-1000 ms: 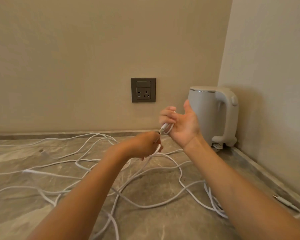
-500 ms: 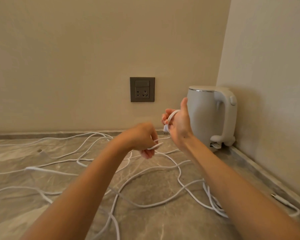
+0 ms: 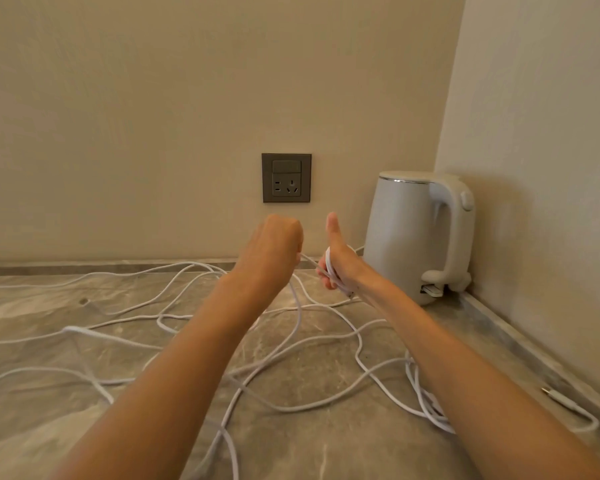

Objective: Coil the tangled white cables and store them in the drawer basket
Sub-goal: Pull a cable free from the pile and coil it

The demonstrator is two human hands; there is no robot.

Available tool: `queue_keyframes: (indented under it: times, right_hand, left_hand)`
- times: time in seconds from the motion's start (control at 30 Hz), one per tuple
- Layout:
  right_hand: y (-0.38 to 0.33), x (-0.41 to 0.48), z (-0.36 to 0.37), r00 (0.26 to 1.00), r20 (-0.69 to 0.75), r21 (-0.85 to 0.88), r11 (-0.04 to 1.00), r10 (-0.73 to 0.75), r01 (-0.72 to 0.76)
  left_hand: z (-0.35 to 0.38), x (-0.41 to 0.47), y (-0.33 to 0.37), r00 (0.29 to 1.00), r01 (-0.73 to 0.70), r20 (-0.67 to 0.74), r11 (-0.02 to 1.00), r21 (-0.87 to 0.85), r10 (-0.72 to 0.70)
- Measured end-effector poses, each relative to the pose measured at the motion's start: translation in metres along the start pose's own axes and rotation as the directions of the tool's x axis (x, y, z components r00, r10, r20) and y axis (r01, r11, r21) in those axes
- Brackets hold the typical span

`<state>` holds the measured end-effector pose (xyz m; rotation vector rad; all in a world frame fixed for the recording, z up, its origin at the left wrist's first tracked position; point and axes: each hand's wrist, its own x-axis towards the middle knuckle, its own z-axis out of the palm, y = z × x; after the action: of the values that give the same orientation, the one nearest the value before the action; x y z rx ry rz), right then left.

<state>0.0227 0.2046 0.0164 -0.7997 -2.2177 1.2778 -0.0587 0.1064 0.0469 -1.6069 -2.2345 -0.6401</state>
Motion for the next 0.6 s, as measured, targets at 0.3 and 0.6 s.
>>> queue_keyframes:
  times: [0.3,0.6]
  right_hand:
    - [0.001,-0.006,-0.013,0.847,0.531,0.246,0.958,-0.005,-0.149]
    - [0.002,-0.007,-0.013,0.716,0.634,0.718,0.568,-0.293,-0.403]
  left_hand:
    - [-0.005,-0.005,-0.003,0.996,-0.029,-0.083,0.997,-0.073,0.023]
    - [0.007,-0.005,-0.012,0.992,-0.123,0.044,0.983,0.134,0.118]
